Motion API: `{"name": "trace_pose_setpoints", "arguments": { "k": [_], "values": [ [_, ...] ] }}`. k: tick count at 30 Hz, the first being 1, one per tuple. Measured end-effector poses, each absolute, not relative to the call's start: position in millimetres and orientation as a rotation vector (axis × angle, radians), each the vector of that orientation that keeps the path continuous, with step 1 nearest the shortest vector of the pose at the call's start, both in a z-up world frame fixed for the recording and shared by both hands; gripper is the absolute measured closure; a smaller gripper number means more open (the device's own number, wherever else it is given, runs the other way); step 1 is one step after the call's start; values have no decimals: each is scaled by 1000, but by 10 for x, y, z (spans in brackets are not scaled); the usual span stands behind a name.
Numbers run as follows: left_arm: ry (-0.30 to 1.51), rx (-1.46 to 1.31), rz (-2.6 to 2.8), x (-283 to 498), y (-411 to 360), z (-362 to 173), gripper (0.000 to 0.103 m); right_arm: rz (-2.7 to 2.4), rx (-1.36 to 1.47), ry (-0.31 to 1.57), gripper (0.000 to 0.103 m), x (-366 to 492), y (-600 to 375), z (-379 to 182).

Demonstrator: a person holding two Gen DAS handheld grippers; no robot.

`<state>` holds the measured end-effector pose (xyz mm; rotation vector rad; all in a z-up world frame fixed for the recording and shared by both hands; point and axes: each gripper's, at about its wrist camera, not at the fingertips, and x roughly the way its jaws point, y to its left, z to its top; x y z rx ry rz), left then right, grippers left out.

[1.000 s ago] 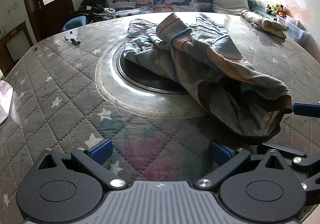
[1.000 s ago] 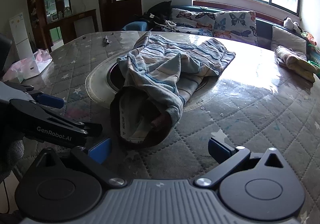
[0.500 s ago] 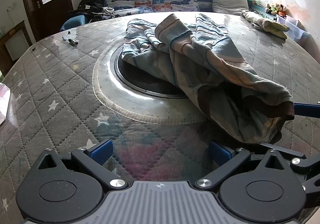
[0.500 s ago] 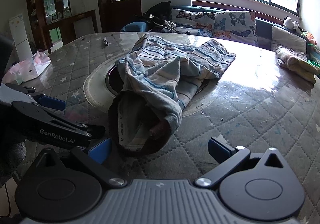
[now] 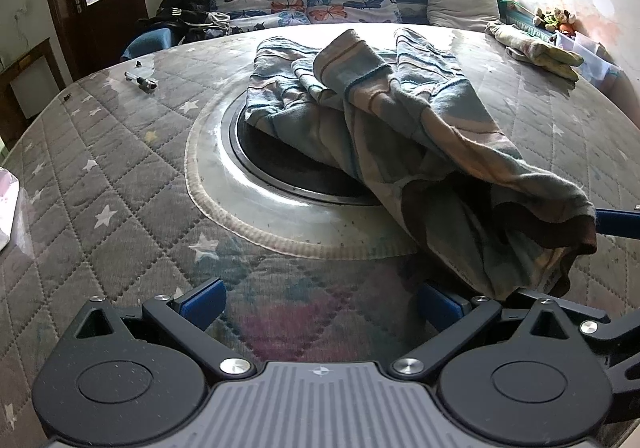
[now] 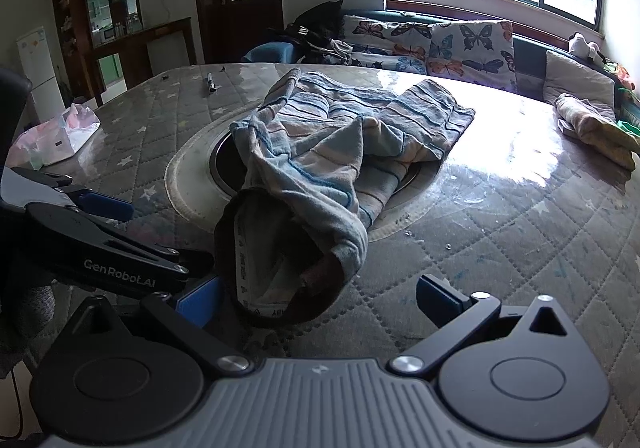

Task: Fold clothes
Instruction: 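Move both grippers toward the crumpled striped towel, then grasp a towel corner with the right gripper while the left gripper grasps another corner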

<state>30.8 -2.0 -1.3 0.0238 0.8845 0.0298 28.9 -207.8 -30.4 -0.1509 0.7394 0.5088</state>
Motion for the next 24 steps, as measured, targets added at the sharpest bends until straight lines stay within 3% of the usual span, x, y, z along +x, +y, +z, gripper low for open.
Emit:
{"name": "trace_pose_setpoints", "arguments": {
  "k": [24],
  "values": [
    [865, 11, 58, 451, 112, 59, 0, 537, -199, 675, 0, 444, -1928, -54]
  ]
}}
